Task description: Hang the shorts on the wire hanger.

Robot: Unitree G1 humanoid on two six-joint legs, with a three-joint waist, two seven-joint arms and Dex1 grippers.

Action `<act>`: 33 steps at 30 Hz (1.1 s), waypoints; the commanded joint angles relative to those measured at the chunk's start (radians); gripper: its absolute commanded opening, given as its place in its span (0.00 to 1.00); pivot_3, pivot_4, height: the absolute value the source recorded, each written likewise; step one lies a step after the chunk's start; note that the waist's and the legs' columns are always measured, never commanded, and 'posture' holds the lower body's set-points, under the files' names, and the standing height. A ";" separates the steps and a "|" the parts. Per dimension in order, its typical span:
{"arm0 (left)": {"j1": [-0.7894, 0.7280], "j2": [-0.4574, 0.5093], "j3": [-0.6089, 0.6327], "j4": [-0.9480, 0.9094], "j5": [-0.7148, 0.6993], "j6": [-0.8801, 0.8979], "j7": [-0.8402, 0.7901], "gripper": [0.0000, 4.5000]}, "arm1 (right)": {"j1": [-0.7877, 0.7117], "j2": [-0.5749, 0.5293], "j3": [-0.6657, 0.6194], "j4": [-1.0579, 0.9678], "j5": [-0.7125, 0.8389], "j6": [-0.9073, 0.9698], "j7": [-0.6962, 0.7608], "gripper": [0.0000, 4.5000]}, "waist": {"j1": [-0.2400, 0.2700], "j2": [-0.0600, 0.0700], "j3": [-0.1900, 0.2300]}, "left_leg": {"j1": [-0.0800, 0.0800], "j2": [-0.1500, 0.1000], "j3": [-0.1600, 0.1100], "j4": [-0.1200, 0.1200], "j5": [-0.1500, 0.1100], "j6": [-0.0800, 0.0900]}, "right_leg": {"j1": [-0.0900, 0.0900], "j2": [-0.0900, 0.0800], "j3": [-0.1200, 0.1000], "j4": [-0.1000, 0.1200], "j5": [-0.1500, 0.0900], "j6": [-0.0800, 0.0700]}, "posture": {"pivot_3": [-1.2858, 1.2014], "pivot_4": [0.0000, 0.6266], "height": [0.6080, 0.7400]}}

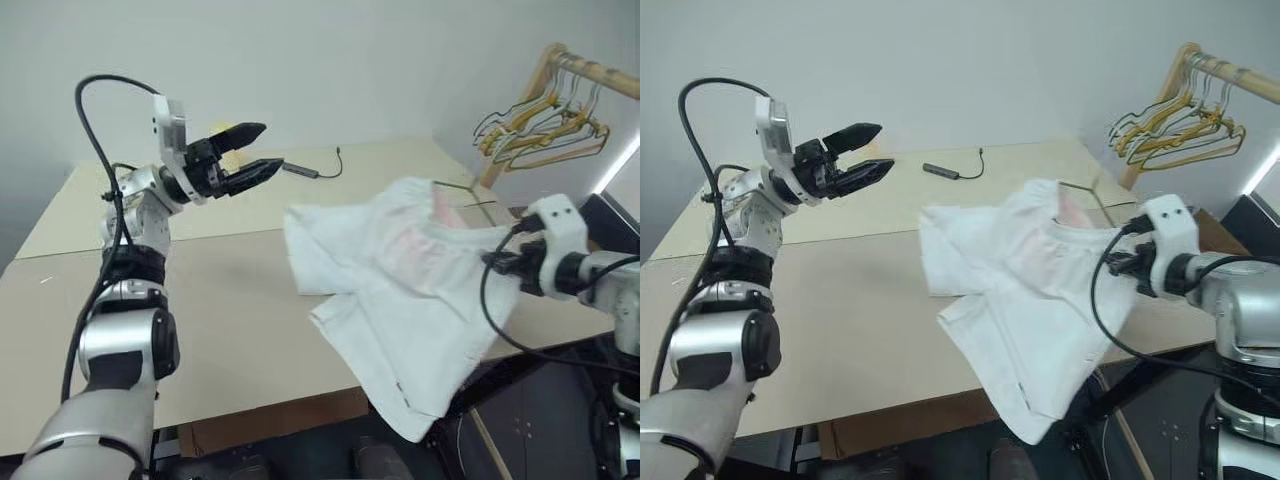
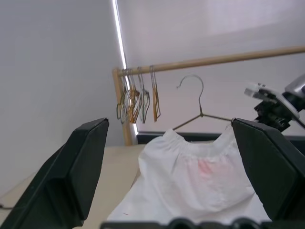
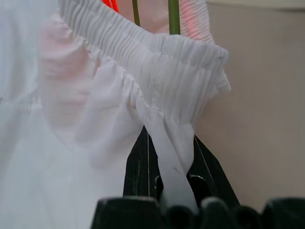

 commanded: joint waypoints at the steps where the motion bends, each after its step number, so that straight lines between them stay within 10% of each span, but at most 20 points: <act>1: 0.033 -0.004 0.047 -0.142 -0.075 0.064 0.049 0.99 | -0.073 -0.036 -0.077 0.047 -0.069 0.123 -0.119 0.00 | -0.019 0.000 0.000 | 0.001 0.000 0.000 0.000 0.000 0.000 | 0.001 0.000 0.000 0.000 0.000 0.000 | 0.42 0.00 1.00; 21: 0.190 -0.038 0.119 -0.413 -0.214 0.158 0.191 0.99 | -0.433 0.305 -0.373 0.234 -0.387 -0.075 -0.769 0.00 | -0.098 0.002 -0.001 | 0.008 -0.001 -0.005 -0.002 0.000 0.000 | 0.005 0.000 0.004 0.000 0.000 0.002 | 0.43 0.00 1.00; 33: 0.253 -0.036 0.107 -0.484 -0.235 0.160 0.215 0.99 | -0.536 0.227 -0.442 0.528 -0.346 -0.330 -0.893 0.00 | -0.097 0.002 -0.001 | 0.008 -0.002 -0.009 -0.004 0.000 0.000 | 0.006 0.000 0.005 -0.001 0.000 0.003 | 0.44 0.00 1.00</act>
